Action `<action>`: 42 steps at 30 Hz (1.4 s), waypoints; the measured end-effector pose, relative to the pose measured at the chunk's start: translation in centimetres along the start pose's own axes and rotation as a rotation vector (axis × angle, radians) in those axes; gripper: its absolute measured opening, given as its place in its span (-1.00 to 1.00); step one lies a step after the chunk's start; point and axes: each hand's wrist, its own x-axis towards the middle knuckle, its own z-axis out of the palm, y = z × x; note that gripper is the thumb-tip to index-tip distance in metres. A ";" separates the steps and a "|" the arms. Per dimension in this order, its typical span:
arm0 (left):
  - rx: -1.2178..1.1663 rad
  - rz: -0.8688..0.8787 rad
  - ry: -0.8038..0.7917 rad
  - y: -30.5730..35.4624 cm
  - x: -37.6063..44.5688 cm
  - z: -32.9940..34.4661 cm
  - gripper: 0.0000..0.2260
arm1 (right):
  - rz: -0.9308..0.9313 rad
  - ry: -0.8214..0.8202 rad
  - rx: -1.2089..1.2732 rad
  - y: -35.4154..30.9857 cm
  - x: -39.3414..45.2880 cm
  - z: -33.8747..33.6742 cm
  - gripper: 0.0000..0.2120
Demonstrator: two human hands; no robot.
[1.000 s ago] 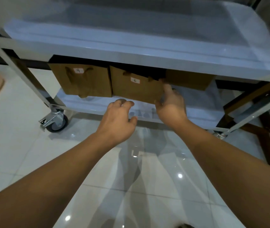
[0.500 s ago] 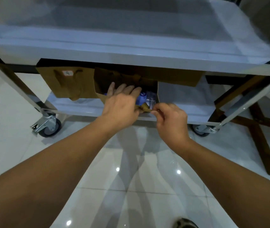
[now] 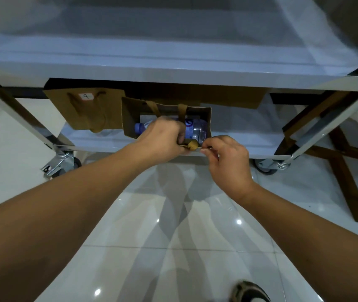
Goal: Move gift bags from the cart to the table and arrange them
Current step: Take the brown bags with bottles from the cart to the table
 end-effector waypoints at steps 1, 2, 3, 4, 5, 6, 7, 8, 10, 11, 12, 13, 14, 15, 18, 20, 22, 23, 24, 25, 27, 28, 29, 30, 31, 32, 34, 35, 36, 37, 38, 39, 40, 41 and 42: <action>0.025 0.003 0.041 -0.5 -0.4 0.0 -0.70 | -0.001 -0.008 0.001 0.1 -0.1 0.0 -0.90; 0.038 0.001 0.089 -0.9 -0.8 0.0 -0.65 | -0.003 -0.016 0.004 0.1 -0.2 0.0 -0.90; 0.033 -0.017 0.139 -1.1 -1.1 -0.1 -0.59 | -0.005 -0.017 0.008 0.1 -0.3 -0.1 -0.90; 0.005 -0.049 0.181 -1.2 -1.4 -0.3 -0.52 | -0.005 -0.012 0.012 0.0 -0.2 -0.1 -0.90; -0.037 -0.108 0.194 -1.2 -1.5 -0.3 -0.44 | -0.001 -0.009 0.015 -0.1 -0.1 -0.2 -0.90; -0.075 -0.189 0.192 -0.9 -1.6 -0.5 -0.38 | 0.010 -0.013 0.018 -0.2 0.0 -0.2 -0.91; -0.106 -0.293 0.166 -0.9 -1.4 -0.6 -0.35 | 0.023 -0.021 0.022 -0.3 0.1 -0.2 -0.91; -0.145 -0.389 0.127 -0.9 -1.0 -0.6 -0.38 | 0.032 -0.027 0.024 -0.4 0.1 -0.2 -0.92; -0.293 -0.496 -0.011 -1.2 0.1 -0.7 -0.58 | 0.032 -0.024 0.023 -0.4 0.0 -0.2 -0.92; -0.341 -0.514 -0.077 -1.3 0.4 -0.7 -0.65 | 0.027 -0.021 0.025 -0.3 -0.1 -0.3 -0.91; -0.357 -0.519 -0.115 -1.4 0.6 -0.6 -0.67 | 0.024 -0.020 0.029 -0.3 -0.2 -0.3 -0.91; -0.350 -0.517 -0.131 -1.4 0.7 -0.4 -0.68 | 0.026 -0.017 0.033 -0.3 -0.2 -0.3 -0.90; -0.342 -0.500 -0.120 -1.4 0.8 -0.2 -0.71 | 0.031 -0.012 0.036 -0.4 -0.1 -0.3 -0.90; -0.338 -0.473 -0.106 -1.2 0.7 0.0 -0.76 | 0.040 -0.010 0.039 -0.4 0.0 -0.3 -0.90; -0.391 -0.383 -0.077 -0.6 0.0 0.1 -0.84 | 0.058 -0.012 0.042 -0.7 0.2 -0.2 -0.91; -0.459 -0.354 -0.077 0.0 -0.4 -0.1 -0.87 | 0.067 -0.026 0.043 -0.7 0.3 -0.2 -0.91; -0.529 -0.365 -0.039 0.7 -0.6 -0.4 -0.88 | 0.084 -0.036 0.041 -0.9 0.3 -0.3 -0.91; -0.573 -0.382 0.013 0.9 -0.8 -0.6 -0.89 | 0.098 -0.045 0.039 -1.0 0.3 -0.3 -0.91; -0.604 -0.395 0.093 0.9 -0.8 -0.9 -0.90 | 0.112 -0.060 0.039 -1.1 0.4 -0.4 -0.91; -0.624 -0.401 0.175 1.0 -1.0 -1.3 -0.90 | 0.126 -0.077 0.039 -1.2 0.4 -0.6 -0.91; -0.690 -0.403 0.283 1.3 -1.6 -2.1 -0.87 | 0.142 -0.116 0.032 -1.5 0.5 -0.9 -0.90; -0.744 -0.409 0.290 1.6 -1.8 -2.6 -0.85 | 0.146 -0.138 0.024 -1.6 0.6 -1.2 -0.89; -0.800 -0.421 0.277 2.0 -2.0 -3.0 -0.82 | 0.145 -0.166 0.011 -1.7 0.9 -1.4 -0.88; -0.852 -0.443 0.251 2.4 -2.3 -3.5 -0.78 | 0.141 -0.205 -0.006 -1.8 1.1 -1.7 -0.88; -0.899 -0.469 0.216 2.9 -2.7 -4.0 -0.75 | 0.138 -0.252 -0.030 -1.9 1.4 -2.0 -0.87; -0.929 -0.494 0.180 3.4 -3.1 -4.6 -0.73 | 0.140 -0.297 -0.049 -2.0 1.8 -2.4 -0.87; -0.948 -0.530 0.134 4.1 -3.6 -6.2 -0.73 | 0.154 -0.348 -0.059 -2.4 2.6 -3.3 -0.90; -0.950 -0.549 0.133 4.5 -3.9 -7.1 -0.72 | 0.170 -0.358 -0.062 -2.8 2.8 -3.7 -0.91; -0.948 -0.577 0.132 4.9 -4.1 -8.3 -0.70 | 0.199 -0.374 -0.069 -3.2 2.9 -4.3 -0.90; -0.943 -0.612 0.132 5.4 -4.2 -9.7 -0.69 | 0.224 -0.393 -0.080 -3.8 3.0 -5.1 -0.87; -0.934 -0.644 0.129 5.9 -4.3 -11.1 -0.67 | 0.241 -0.405 -0.075 -4.3 3.1 -6.0 -0.85; -0.927 -0.672 0.123 6.5 -4.4 -12.6 -0.67 | 0.267 -0.421 -0.055 -4.9 3.0 -7.3 -0.85; -0.920 -0.705 0.105 7.3 -4.5 -14.1 -0.66 | 0.294 -0.438 -0.034 -5.5 2.7 -9.0 -0.86; -0.918 -0.738 0.081 8.2 -4.7 -15.6 -0.67 | 0.313 -0.449 -0.017 -6.2 2.4 -10.7 -0.85; -0.913 -0.771 0.046 9.1 -5.1 -17.0 -0.68 | 0.313 -0.463 0.008 -6.9 2.0 -12.6 -0.85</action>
